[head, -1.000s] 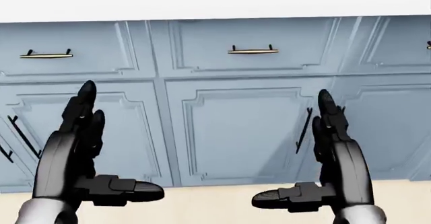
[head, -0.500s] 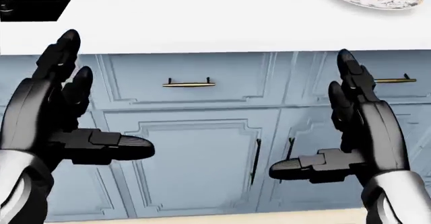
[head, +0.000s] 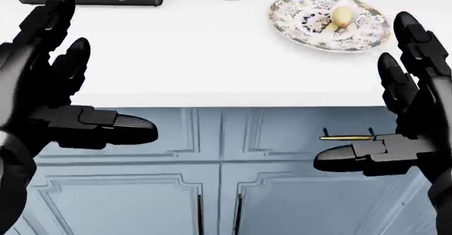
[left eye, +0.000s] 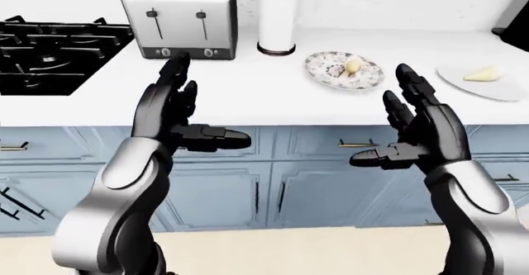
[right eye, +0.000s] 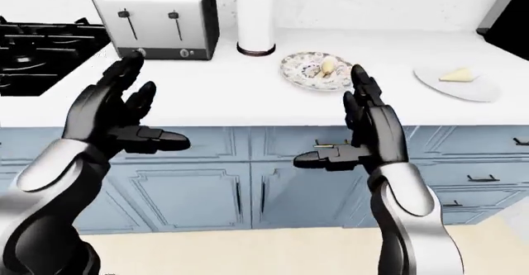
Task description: Move the dessert items from the plate to the tray.
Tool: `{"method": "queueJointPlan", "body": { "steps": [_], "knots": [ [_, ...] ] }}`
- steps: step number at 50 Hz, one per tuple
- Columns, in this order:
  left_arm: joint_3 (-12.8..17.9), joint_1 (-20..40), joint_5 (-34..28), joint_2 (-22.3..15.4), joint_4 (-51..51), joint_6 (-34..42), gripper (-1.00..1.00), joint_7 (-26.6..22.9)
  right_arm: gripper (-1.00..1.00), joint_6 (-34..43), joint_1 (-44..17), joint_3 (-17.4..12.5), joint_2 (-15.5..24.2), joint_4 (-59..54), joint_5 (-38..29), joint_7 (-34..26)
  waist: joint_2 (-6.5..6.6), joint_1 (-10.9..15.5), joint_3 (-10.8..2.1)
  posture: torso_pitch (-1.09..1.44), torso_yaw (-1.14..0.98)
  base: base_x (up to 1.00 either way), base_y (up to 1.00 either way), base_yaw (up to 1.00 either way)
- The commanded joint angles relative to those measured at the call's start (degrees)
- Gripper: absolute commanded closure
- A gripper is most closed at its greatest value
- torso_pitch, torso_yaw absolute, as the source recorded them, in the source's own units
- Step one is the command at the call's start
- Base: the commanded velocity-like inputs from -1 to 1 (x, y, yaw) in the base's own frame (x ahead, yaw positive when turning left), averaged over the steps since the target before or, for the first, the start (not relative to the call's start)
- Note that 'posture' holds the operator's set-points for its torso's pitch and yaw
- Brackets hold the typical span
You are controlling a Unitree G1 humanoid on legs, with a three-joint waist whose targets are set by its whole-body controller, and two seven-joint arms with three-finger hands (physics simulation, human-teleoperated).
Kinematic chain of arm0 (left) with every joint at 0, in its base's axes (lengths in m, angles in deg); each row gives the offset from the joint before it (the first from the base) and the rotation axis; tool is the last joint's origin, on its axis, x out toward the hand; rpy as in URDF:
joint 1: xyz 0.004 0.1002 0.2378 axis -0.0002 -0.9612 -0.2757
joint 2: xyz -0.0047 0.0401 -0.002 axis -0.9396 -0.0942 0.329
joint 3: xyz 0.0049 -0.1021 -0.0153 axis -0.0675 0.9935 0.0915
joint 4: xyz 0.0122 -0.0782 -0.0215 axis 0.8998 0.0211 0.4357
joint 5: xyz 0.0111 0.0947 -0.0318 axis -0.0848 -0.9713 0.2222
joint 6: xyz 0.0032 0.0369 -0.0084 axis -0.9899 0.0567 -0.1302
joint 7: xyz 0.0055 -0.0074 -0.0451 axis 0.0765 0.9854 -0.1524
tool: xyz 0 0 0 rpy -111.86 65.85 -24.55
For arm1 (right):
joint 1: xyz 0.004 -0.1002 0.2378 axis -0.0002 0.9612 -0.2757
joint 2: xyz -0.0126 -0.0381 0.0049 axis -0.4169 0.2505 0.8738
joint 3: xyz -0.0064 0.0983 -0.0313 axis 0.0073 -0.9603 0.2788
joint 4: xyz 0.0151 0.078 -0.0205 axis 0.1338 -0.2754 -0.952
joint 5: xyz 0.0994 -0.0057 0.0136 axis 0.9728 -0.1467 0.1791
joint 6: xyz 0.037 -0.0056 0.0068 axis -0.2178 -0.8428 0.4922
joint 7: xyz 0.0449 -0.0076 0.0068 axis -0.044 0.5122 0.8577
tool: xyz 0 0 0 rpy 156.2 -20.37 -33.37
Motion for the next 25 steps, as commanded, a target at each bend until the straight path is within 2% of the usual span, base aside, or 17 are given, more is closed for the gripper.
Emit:
{"method": "queueJointPlan", "body": {
  "steps": [1, 4, 6, 7, 8, 9, 10, 12, 14, 16, 17, 18, 19, 20, 21, 23, 25],
  "knots": [
    [1.27, 2.21, -0.05, -0.86, 1.86, -2.16, -1.0, 0.82, -1.0, -1.63, -2.07, -0.08, 0.8, 2.74, 1.34, -0.18, 0.44, 0.29, -1.16, 0.0, 0.0, 0.31, -0.71, 0.0],
    [1.91, 3.69, 0.91, -1.16, 2.88, 0.09, -1.0, 1.52, -1.0, -0.22, -2.75, -1.13, 1.66, 3.77, 2.44, 0.0, 1.61, -0.16, -0.52, 0.0, 0.0, 0.32, -0.71, 0.0],
    [1.12, 2.41, 0.84, -1.23, 2.52, -1.44, -1.0, 1.63, -1.0, 0.21, -2.88, -2.35, 1.91, 4.46, 3.7, 0.08, 2.31, -0.38, -0.48, 0.0, 0.0, 0.28, -0.71, 0.0],
    [1.17, 2.72, 0.95, -1.21, 2.61, -1.05, -1.0, 1.8, -1.0, 0.35, -2.78, -2.64, 2.13, 4.82, 4.19, 0.14, 2.96, -0.38, -0.78, 0.0, 0.0, 0.06, -0.61, 0.0],
    [1.15, 2.81, 0.97, -1.32, 2.32, -1.31, -1.0, 1.78, -1.0, 0.43, -2.8, -2.75, 2.33, 4.93, 4.48, 0.23, 4.93, 0.15, -1.82, 0.0, 0.0, 0.0, -0.52, 0.0],
    [1.51, 3.56, 1.25, -1.47, 2.48, -0.53, -1.0, 1.87, -1.0, 1.51, -3.37, -3.58, 2.74, 5.81, 5.42, 0.39, 4.58, 0.27, -1.67, 0.0, 0.0, 0.0, -0.49, 0.0],
    [1.76, 4.05, 1.47, -1.61, 2.66, -0.01, -1.0, 1.99, -1.0, 1.91, -3.68, -4.07, 3.07, 6.08, 6.18, 0.54, 5.09, -0.59, -1.5, 0.0, 0.0, 0.0, -0.45, 0.0],
    [2.18, 5.0, 1.91, -1.86, 2.84, 0.99, -1.0, 2.25, -1.0, 2.1, -3.83, -4.61, 3.65, 6.3, 7.19, 0.86, 4.66, -0.03, -2.98, 0.0, 0.0, 0.0, -0.45, 0.0],
    [2.3, 5.18, 2.21, -1.92, 2.82, 1.1, -1.0, 2.5, -1.0, 1.77, -3.7, -5.03, 3.88, 6.33, 8.11, 1.23, 4.95, -0.35, -2.88, 0.0, 0.0, -0.09, -0.52, 0.0],
    [2.21, 4.92, 2.34, -2.05, 2.56, 0.54, -1.0, 2.59, -1.0, 1.74, -3.8, -5.19, 4.26, 6.36, 8.79, 1.62, 3.66, -1.03, -2.34, 0.0, 0.0, -0.2, -0.59, 0.0],
    [2.28, 4.98, 2.45, -2.12, 2.52, 0.57, -1.0, 2.68, -1.0, 1.8, -3.92, -5.31, 4.47, 6.41, 9.16, 1.82, 2.16, -1.52, -2.37, 0.0, 0.0, -0.22, -0.64, 0.0],
    [2.35, 4.99, 2.57, -2.2, 2.51, 0.56, -1.0, 2.72, -1.0, 2.01, -3.93, -5.58, 4.65, 6.6, 9.58, 2.03, -0.75, -2.35, -2.76, 0.0, 0.0, -0.22, -0.65, 0.0],
    [2.57, 5.55, 2.82, -2.33, 2.67, 1.21, -1.0, 2.88, -1.0, 1.39, -3.6, -5.53, 4.79, 6.29, 9.74, 2.01, -0.89, -2.37, -3.72, 0.0, 0.0, -0.22, -0.63, 0.0],
    [2.92, 6.11, 3.06, -2.35, 2.87, 1.8, -1.0, 3.16, -1.0, 1.62, -3.72, -5.71, 5.0, 6.47, 10.18, 2.24, -0.92, -2.34, -2.66, 0.0, 0.0, -0.23, -0.64, 0.0],
    [3.06, 6.19, 3.24, -2.47, 2.8, 1.81, -1.0, 3.17, -1.0, 1.75, -3.86, -5.84, 5.17, 6.5, 10.5, 2.39, -0.86, -2.58, -2.46, 0.0, 0.0, -0.22, -0.65, 0.0],
    [2.96, 5.9, 3.42, -2.78, 2.14, 0.79, -1.0, 3.13, -1.0, 2.29, -4.09, -6.15, 5.46, 7.02, 11.31, 2.85, 0.46, -1.52, -2.83, 0.0, 0.0, -0.21, -0.65, 0.0],
    [3.69, 6.21, 4.47, -2.4, 2.23, 1.28, -1.0, 3.38, -1.0, 2.14, -4.13, -6.15, 5.7, 7.02, 11.84, 3.2, 1.72, -0.84, -2.19, 0.0, 0.0, -0.22, -0.62, 0.0]
  ]
}}
